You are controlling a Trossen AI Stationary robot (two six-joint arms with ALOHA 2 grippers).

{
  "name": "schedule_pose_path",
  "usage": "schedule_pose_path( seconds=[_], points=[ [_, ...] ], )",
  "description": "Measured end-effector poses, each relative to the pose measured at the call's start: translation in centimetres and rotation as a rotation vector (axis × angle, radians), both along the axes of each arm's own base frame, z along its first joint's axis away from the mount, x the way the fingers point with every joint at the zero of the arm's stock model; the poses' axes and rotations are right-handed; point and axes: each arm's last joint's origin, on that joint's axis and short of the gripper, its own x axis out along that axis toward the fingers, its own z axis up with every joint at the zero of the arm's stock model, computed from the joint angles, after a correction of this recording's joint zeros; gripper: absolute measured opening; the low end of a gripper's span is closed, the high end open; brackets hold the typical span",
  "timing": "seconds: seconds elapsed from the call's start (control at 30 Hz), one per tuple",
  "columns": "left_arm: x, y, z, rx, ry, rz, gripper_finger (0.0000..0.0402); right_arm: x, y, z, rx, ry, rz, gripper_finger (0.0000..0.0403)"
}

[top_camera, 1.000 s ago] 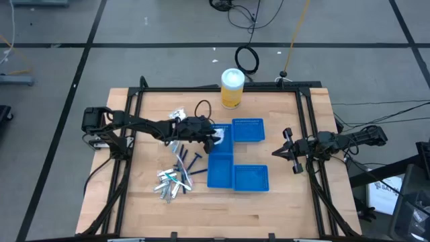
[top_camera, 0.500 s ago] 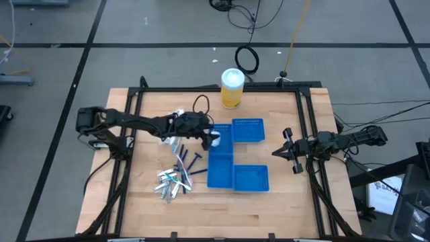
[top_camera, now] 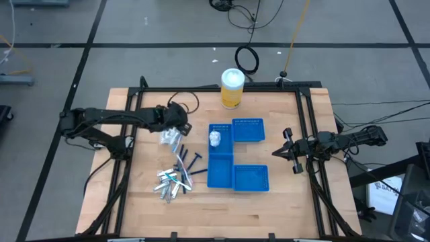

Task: Pick & Place Travel size toiletries
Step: Put the transparent cotton pack into the top left blue bin

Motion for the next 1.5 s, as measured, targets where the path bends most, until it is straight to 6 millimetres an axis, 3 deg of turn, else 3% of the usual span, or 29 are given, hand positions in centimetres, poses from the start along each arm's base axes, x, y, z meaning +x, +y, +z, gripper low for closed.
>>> schedule_pose_path(
  seconds=[0.27,0.5,0.63,0.83,1.13,1.27,1.5],
  points=[
    [0.4,4.5,-3.8,-0.147,0.079,0.057,0.0207,0.0,0.0,0.0,0.0,0.0,0.0,0.0004],
    [0.5,6.2,-7.0,-0.253,0.155,0.07,0.0207,0.0,0.0,0.0,0.001,-0.003,0.0,0.0004],
    [0.5,6.6,-7.7,-0.26,0.172,0.088,0.0207,0.0,0.0,0.0,0.0,-0.001,0.0,0.0004],
    [0.3,6.5,-7.0,-0.254,0.154,0.086,0.0175,0.0,0.0,0.0,0.0,0.0,0.0,0.0004],
    [0.2,6.4,-5.9,-0.231,0.123,0.067,0.0012,0.0,0.0,0.0,0.0,0.0,0.0,0.0004],
    [0.6,6.2,-5.4,-0.226,0.125,0.032,0.0012,0.0,0.0,0.0,0.0,0.0,0.0,0.0004],
    [3.8,4.1,-1.8,-0.132,0.054,-0.173,0.0008,0.0,0.0,0.0,0.0,0.0,0.0,0.0004]
  ],
)
